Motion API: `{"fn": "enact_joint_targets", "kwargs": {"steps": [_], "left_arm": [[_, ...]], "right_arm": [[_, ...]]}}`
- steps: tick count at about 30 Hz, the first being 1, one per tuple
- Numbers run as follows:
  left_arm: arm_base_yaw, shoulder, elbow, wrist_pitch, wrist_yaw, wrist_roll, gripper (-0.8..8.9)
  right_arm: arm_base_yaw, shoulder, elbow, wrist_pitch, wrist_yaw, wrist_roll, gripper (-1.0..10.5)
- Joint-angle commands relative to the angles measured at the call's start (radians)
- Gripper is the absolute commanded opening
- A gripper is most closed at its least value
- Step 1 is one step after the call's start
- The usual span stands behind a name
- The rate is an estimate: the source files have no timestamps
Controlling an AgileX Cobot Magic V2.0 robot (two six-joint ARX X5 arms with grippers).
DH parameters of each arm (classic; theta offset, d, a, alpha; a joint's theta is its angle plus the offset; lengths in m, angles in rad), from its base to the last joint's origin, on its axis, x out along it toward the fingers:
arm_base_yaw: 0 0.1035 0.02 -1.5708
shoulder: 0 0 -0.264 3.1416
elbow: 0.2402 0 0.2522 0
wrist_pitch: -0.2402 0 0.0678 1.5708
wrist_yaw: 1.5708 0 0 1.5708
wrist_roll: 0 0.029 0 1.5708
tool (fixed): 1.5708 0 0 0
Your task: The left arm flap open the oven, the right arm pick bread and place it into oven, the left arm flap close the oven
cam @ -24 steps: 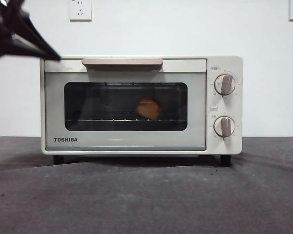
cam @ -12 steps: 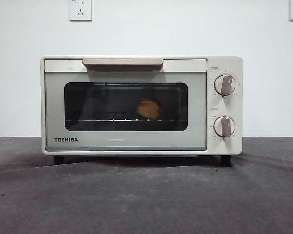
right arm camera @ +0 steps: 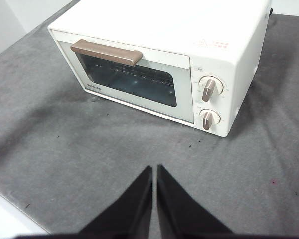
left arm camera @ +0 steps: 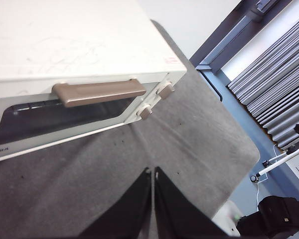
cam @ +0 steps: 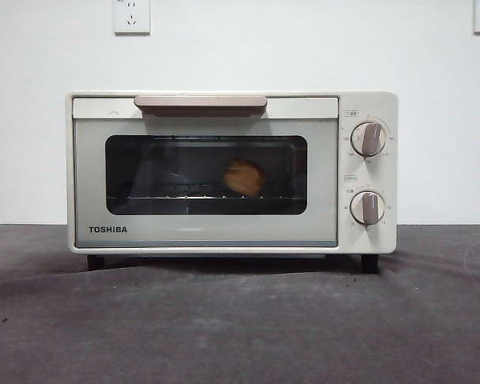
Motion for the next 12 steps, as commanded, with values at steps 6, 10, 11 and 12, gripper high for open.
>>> {"fn": "enact_joint_targets", "kwargs": {"steps": [6, 10, 11, 12], "left_arm": [[-0.006, -0.058, 0.017, 0.003, -0.003, 0.021, 0.16], [-0.006, -0.121, -0.034, 0.085, -0.002, 0.02, 0.16], [-0.006, -0.144, -0.066, 0.132, -0.001, 0.02, 0.16], [-0.005, -0.175, -0.112, 0.198, -0.001, 0.02, 0.16]], "right_arm": [[0.008, 0.003, 0.021, 0.012, 0.002, 0.006, 0.1], [0.008, 0.003, 0.021, 0.012, 0.002, 0.006, 0.1], [0.008, 0.003, 0.021, 0.012, 0.002, 0.006, 0.1], [0.008, 0.003, 0.021, 0.012, 0.002, 0.006, 0.1]]}}
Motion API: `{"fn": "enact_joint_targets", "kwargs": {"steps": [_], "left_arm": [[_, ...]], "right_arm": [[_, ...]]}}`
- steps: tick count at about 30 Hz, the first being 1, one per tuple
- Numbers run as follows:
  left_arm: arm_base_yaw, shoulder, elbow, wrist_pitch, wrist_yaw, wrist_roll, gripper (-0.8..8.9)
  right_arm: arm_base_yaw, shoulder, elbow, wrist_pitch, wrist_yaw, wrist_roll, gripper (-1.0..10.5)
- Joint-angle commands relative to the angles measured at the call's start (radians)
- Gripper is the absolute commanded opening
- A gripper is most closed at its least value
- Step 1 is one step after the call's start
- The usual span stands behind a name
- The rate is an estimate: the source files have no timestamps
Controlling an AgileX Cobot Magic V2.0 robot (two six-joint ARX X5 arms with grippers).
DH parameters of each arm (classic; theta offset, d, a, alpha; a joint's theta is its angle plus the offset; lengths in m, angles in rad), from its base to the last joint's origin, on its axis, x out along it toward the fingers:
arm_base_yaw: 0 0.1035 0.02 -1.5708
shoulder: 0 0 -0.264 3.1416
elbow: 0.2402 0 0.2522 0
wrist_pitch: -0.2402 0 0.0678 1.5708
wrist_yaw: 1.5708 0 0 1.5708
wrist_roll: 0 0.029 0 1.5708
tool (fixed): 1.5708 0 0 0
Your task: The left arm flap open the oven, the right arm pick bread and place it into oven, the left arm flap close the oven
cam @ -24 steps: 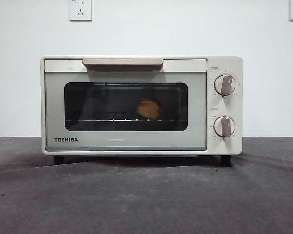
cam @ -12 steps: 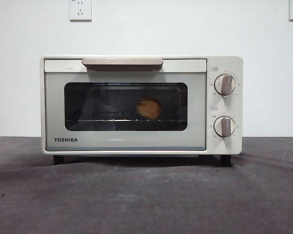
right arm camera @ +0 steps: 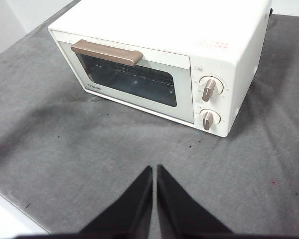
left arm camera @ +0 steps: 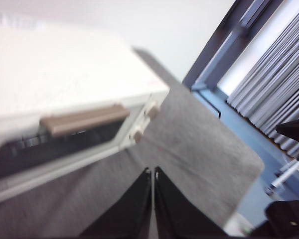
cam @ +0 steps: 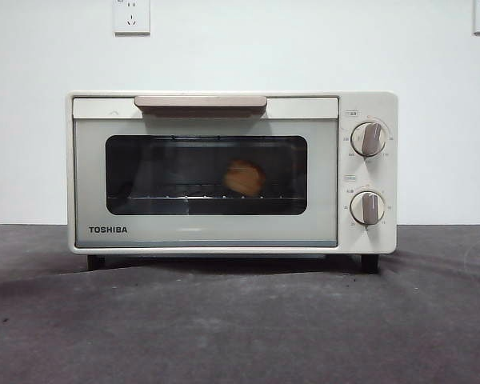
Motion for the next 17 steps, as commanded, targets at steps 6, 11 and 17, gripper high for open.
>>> {"fn": "enact_joint_targets", "kwargs": {"steps": [6, 11, 17], "left_arm": [[0.024, -0.273, -0.411, 0.463, -0.114, 0.097, 0.16], [0.035, -0.446, -0.672, 0.537, -0.439, 0.08, 0.16], [0.042, -0.6, -0.845, 0.541, -0.7, 0.071, 0.16]], "right_arm": [[0.008, 0.003, 0.021, 0.012, 0.002, 0.006, 0.1], [0.008, 0.003, 0.021, 0.012, 0.002, 0.006, 0.1], [0.008, 0.003, 0.021, 0.012, 0.001, 0.006, 0.1]]}}
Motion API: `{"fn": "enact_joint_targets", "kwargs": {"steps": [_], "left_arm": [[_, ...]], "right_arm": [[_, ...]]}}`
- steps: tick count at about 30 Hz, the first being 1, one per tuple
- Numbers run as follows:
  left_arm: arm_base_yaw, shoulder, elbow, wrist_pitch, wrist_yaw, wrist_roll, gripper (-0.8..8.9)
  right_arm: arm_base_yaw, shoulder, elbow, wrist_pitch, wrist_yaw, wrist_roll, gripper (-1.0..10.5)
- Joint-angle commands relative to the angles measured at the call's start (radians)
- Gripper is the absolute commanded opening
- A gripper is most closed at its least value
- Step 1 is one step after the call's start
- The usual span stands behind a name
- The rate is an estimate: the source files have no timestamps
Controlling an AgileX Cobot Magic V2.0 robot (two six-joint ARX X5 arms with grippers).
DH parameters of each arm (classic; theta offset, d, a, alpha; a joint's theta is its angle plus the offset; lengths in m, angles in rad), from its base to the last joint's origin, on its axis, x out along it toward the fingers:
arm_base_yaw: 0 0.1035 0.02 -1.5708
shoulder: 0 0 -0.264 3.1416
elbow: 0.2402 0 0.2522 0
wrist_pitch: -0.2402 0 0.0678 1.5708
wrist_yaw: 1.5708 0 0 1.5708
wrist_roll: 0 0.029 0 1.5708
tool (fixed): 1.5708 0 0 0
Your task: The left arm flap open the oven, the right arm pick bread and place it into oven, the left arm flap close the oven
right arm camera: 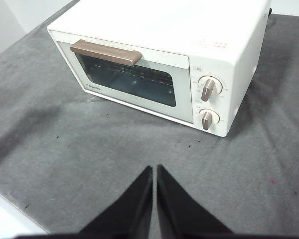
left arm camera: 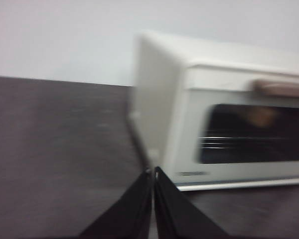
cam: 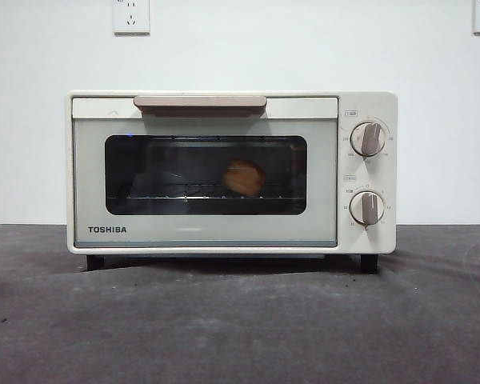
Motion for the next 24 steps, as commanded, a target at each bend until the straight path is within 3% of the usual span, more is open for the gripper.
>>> {"fn": "enact_joint_targets", "kwargs": {"steps": [1, 8, 24], "left_arm": [[0.008, -0.031, -0.043, 0.043, -0.093, 0.001, 0.16], [0.025, -0.031, -0.074, -0.012, -0.149, 0.011, 0.16], [0.027, -0.031, -0.074, -0.006, -0.15, 0.017, 0.16]], "right_arm": [[0.008, 0.003, 0.021, 0.012, 0.001, 0.006, 0.1], [0.008, 0.003, 0.021, 0.011, 0.001, 0.006, 0.1], [0.008, 0.003, 0.021, 0.012, 0.001, 0.006, 0.1]]}}
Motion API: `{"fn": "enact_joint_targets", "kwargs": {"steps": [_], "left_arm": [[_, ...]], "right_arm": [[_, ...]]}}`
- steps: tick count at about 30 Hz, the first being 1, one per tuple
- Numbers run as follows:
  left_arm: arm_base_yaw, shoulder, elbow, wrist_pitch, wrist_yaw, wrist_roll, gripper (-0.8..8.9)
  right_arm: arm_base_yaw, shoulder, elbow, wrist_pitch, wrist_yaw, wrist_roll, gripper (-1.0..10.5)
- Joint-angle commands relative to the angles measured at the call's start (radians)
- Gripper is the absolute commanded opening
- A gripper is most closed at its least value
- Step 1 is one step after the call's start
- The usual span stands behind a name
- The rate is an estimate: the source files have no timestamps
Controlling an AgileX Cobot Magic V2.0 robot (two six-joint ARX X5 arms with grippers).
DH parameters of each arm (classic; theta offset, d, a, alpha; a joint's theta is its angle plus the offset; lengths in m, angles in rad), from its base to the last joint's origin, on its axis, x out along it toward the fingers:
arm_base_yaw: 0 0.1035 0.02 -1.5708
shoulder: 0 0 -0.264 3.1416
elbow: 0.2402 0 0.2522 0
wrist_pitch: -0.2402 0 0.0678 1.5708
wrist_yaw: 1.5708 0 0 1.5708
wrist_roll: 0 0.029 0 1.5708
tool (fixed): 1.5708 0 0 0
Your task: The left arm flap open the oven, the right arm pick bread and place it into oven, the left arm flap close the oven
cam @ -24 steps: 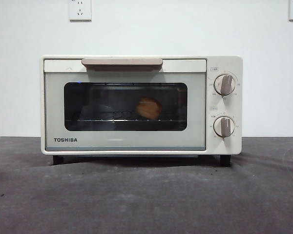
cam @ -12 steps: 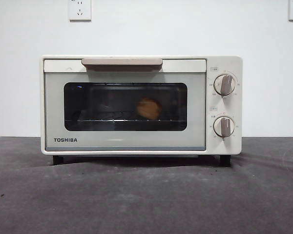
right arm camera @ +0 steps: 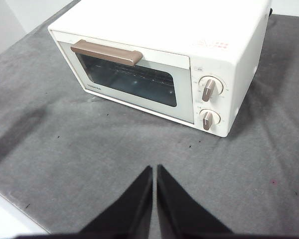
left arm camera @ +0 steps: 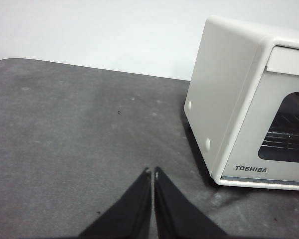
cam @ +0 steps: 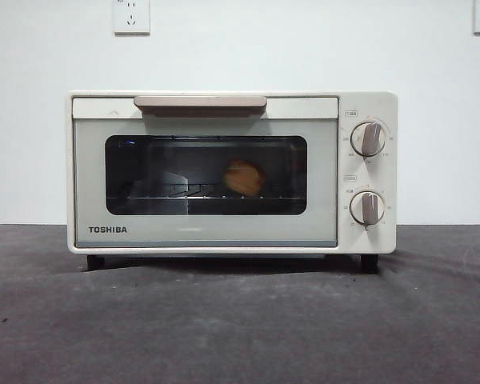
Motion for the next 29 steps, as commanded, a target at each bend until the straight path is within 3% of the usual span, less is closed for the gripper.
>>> {"fn": "enact_joint_targets", "kwargs": {"steps": [1, 13, 17, 20, 25, 29], "left_arm": [[0.002, -0.001, -0.02, 0.016, -0.004, 0.013, 0.16], [0.002, -0.001, -0.02, 0.016, -0.004, 0.013, 0.16], [0.002, -0.001, -0.02, 0.016, -0.004, 0.013, 0.16], [0.002, -0.001, -0.02, 0.016, -0.004, 0.013, 0.16], [0.002, -0.001, -0.02, 0.017, -0.004, 0.013, 0.16], [0.002, -0.001, -0.02, 0.017, -0.004, 0.013, 0.16]], "right_arm": [[0.008, 0.003, 0.021, 0.012, 0.001, 0.006, 0.1], [0.008, 0.003, 0.021, 0.01, 0.005, 0.005, 0.1], [-0.024, 0.001, -0.003, 0.015, 0.05, -0.004, 0.1], [-0.127, -0.016, -0.09, 0.099, 0.047, -0.081, 0.1], [-0.367, -0.154, -0.406, 0.446, -0.058, -0.35, 0.1], [-0.555, -0.296, -0.642, 0.628, -0.115, -0.352, 0.1]]}}
